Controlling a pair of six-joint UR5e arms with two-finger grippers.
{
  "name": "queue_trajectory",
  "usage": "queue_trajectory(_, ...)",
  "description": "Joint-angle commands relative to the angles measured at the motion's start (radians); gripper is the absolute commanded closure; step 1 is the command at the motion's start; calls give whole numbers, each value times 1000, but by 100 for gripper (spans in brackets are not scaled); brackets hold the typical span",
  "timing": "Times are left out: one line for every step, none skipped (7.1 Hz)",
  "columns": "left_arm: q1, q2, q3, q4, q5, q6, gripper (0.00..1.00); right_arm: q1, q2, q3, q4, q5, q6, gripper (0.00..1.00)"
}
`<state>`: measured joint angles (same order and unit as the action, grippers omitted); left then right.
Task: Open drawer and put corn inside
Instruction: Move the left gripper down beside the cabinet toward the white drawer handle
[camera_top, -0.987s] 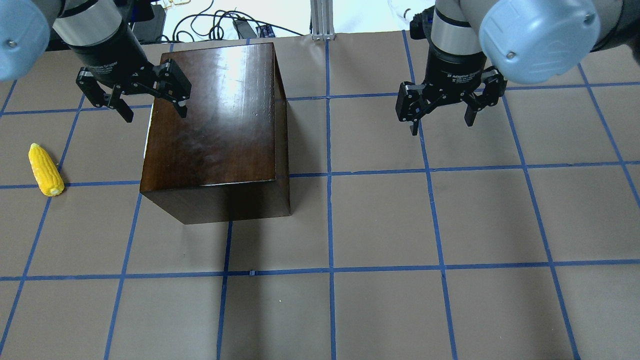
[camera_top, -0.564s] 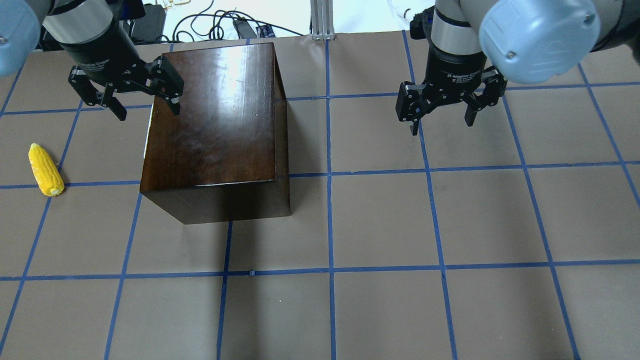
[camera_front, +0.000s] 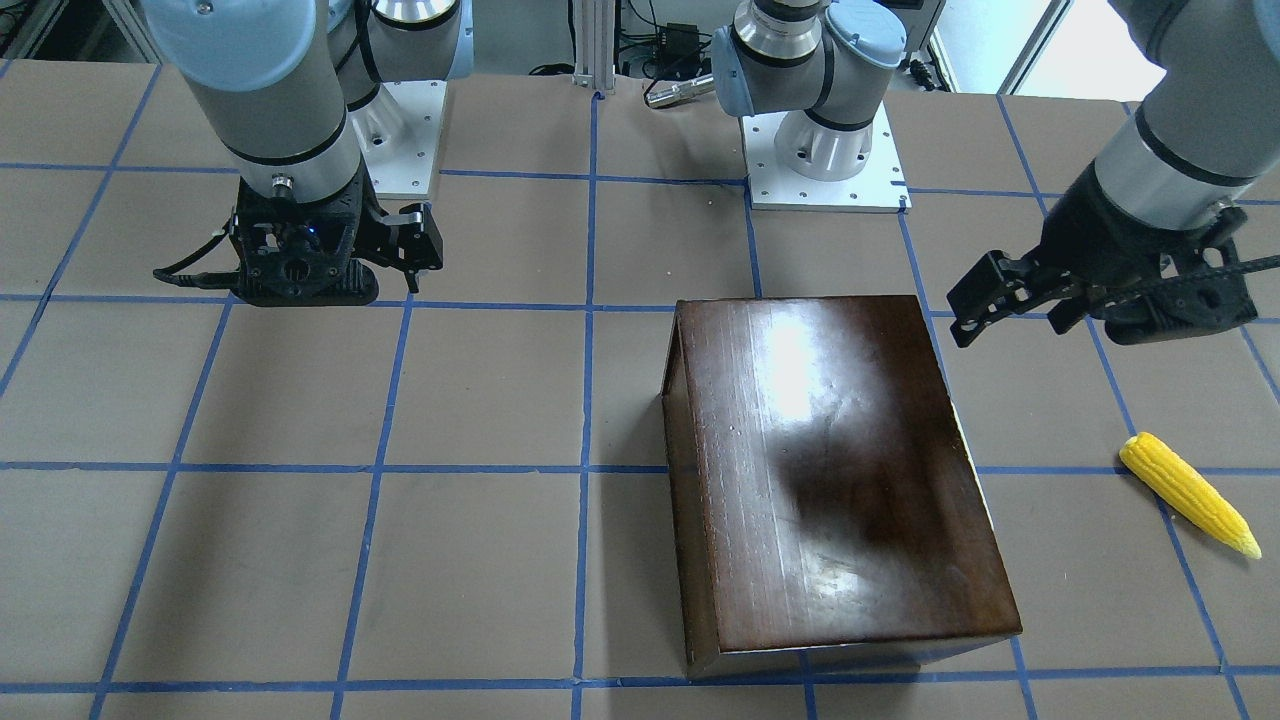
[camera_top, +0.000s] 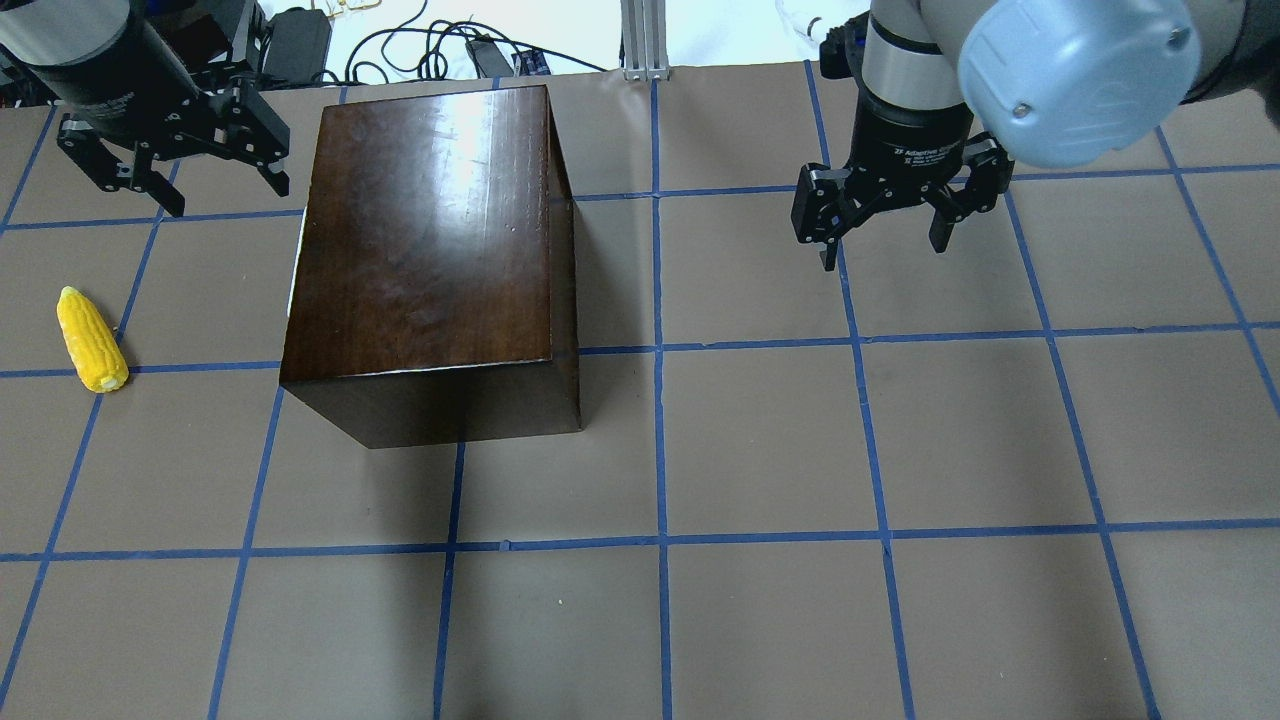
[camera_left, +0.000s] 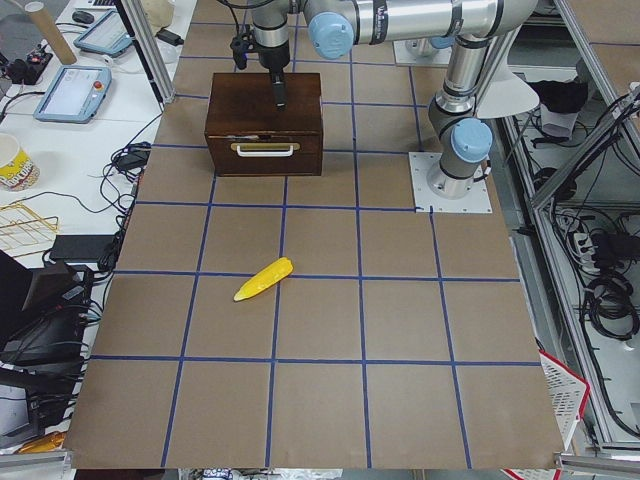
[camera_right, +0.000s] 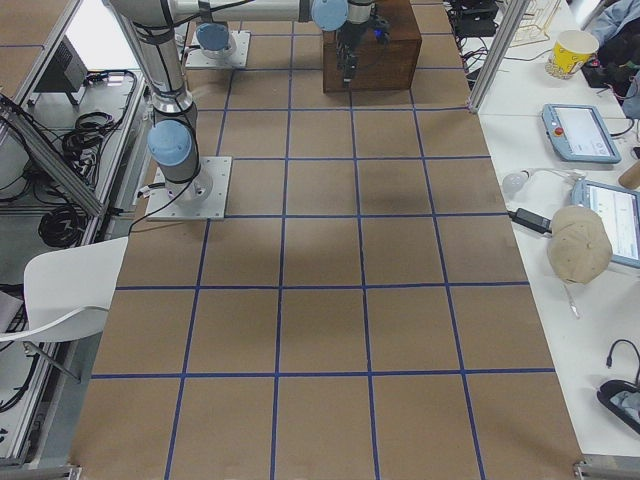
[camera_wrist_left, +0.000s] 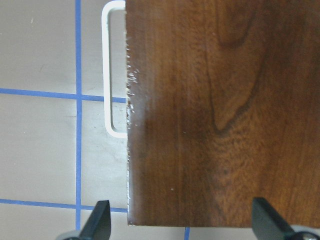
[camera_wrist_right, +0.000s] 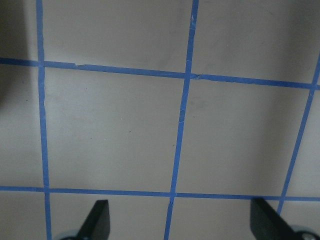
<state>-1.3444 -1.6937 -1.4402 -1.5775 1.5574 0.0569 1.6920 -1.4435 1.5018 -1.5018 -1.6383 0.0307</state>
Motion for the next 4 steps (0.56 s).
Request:
queue_trajectory(72, -17, 15, 20, -66, 84, 0, 0, 0, 0, 0, 0, 0, 0)
queue_trajectory(138, -38, 15, 39, -159, 116, 0, 0, 0, 0, 0, 0, 0, 0)
queue_trajectory(180, -56, 14, 40, -161, 192, 0, 0, 0, 0, 0, 0, 0, 0)
queue_trajectory(197, -79, 11, 54, -163, 263, 0, 0, 0, 0, 0, 0, 0, 0)
